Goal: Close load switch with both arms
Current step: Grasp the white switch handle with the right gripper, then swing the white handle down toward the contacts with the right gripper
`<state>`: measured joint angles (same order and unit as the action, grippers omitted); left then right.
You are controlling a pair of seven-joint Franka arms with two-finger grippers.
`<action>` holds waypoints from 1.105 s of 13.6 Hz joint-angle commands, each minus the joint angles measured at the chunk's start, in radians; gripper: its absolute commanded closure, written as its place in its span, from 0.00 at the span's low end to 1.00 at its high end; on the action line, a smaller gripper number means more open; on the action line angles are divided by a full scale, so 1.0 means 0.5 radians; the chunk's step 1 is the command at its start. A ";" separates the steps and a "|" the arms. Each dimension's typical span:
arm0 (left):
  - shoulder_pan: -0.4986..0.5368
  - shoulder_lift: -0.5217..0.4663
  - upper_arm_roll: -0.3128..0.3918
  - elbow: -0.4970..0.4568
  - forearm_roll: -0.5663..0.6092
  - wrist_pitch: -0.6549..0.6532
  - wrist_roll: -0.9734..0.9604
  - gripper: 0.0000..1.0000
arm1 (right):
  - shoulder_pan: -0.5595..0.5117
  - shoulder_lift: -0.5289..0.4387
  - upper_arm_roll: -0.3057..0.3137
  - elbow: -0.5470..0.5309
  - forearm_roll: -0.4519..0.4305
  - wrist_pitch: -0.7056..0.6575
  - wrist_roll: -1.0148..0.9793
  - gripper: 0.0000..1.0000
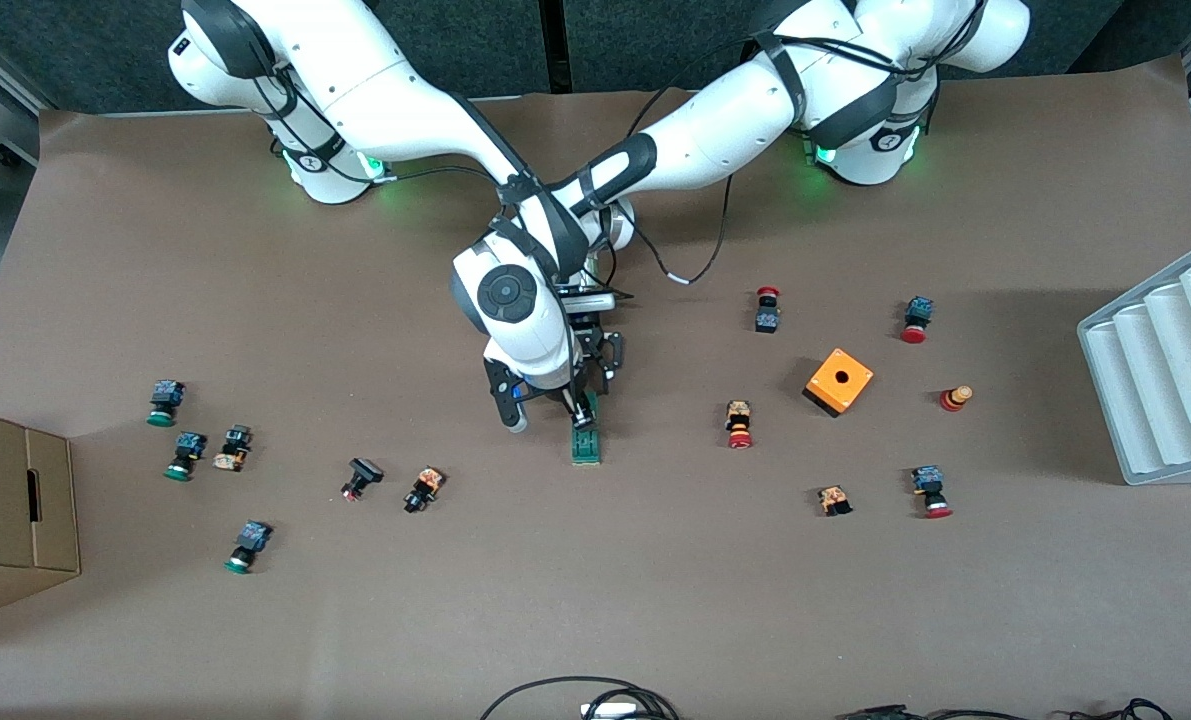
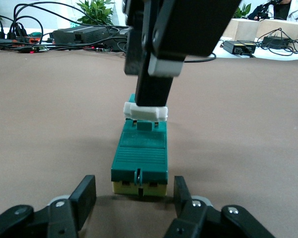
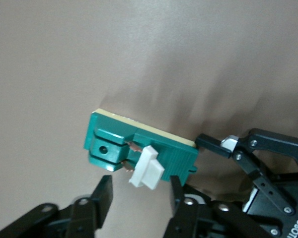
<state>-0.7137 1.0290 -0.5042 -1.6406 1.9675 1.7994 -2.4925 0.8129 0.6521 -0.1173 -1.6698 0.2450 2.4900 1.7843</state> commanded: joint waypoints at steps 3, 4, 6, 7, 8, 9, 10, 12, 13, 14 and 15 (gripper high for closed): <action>-0.005 -0.003 0.014 -0.008 0.023 0.000 -0.040 0.29 | 0.031 -0.022 -0.011 -0.051 0.056 -0.004 0.003 0.50; -0.002 -0.003 0.014 -0.005 0.023 0.000 -0.037 0.29 | 0.031 -0.016 -0.011 -0.051 0.053 0.005 0.003 0.50; -0.005 0.001 0.014 -0.008 0.023 0.000 -0.040 0.29 | 0.034 -0.010 -0.011 -0.051 0.053 0.012 -0.001 0.52; -0.005 0.001 0.014 -0.008 0.023 0.000 -0.040 0.29 | 0.034 -0.003 -0.011 -0.051 0.050 0.018 -0.001 0.54; -0.005 0.001 0.014 -0.005 0.023 0.000 -0.037 0.29 | 0.034 0.000 -0.011 -0.051 0.050 0.039 -0.007 0.54; -0.002 0.001 0.014 -0.005 0.023 0.000 -0.037 0.29 | 0.031 0.009 -0.011 -0.051 0.047 0.045 -0.007 0.54; -0.005 0.001 0.014 -0.008 0.023 0.000 -0.037 0.29 | 0.031 0.012 -0.011 -0.051 0.047 0.048 -0.010 0.55; -0.005 0.001 0.014 -0.008 0.023 0.000 -0.040 0.29 | 0.034 0.015 -0.011 -0.051 0.047 0.058 -0.010 0.58; -0.005 0.001 0.014 -0.005 0.023 0.000 -0.037 0.29 | 0.031 0.018 -0.011 -0.051 0.044 0.061 -0.010 0.58; -0.005 0.001 0.014 -0.008 0.023 0.000 -0.037 0.29 | 0.034 0.021 -0.011 -0.051 0.044 0.064 -0.013 0.58; -0.005 0.001 0.014 -0.005 0.023 0.000 -0.037 0.29 | 0.031 0.027 -0.011 -0.051 0.044 0.076 -0.013 0.58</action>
<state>-0.7137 1.0290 -0.5042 -1.6406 1.9676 1.7994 -2.4925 0.8207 0.6603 -0.1170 -1.6858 0.2450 2.4999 1.7840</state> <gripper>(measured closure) 0.286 0.577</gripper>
